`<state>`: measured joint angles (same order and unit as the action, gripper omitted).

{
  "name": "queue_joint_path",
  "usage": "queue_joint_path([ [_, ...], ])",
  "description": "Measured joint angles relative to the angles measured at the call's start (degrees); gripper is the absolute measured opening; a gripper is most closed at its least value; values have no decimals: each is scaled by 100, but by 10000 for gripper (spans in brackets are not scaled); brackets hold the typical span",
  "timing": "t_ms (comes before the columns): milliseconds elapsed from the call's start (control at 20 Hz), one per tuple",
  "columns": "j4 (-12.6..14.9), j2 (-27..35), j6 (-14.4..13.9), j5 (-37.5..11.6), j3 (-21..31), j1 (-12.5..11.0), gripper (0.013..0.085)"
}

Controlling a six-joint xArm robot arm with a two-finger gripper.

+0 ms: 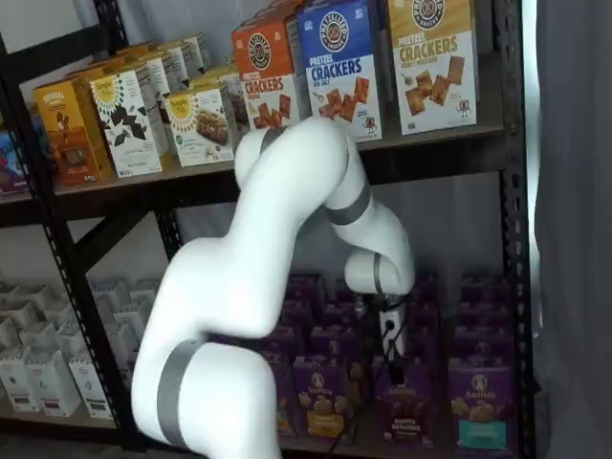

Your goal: Pick up the purple box with a brown patch in the center, on the bottom shelf, the fifth box from the left

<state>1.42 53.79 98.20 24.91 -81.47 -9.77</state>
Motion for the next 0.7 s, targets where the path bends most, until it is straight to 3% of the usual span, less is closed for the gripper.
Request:
queue_joint_path([
  [350,232,212,-183,46,-217,-24,850],
  [700,196,484,-168,201,-545,-7,850],
])
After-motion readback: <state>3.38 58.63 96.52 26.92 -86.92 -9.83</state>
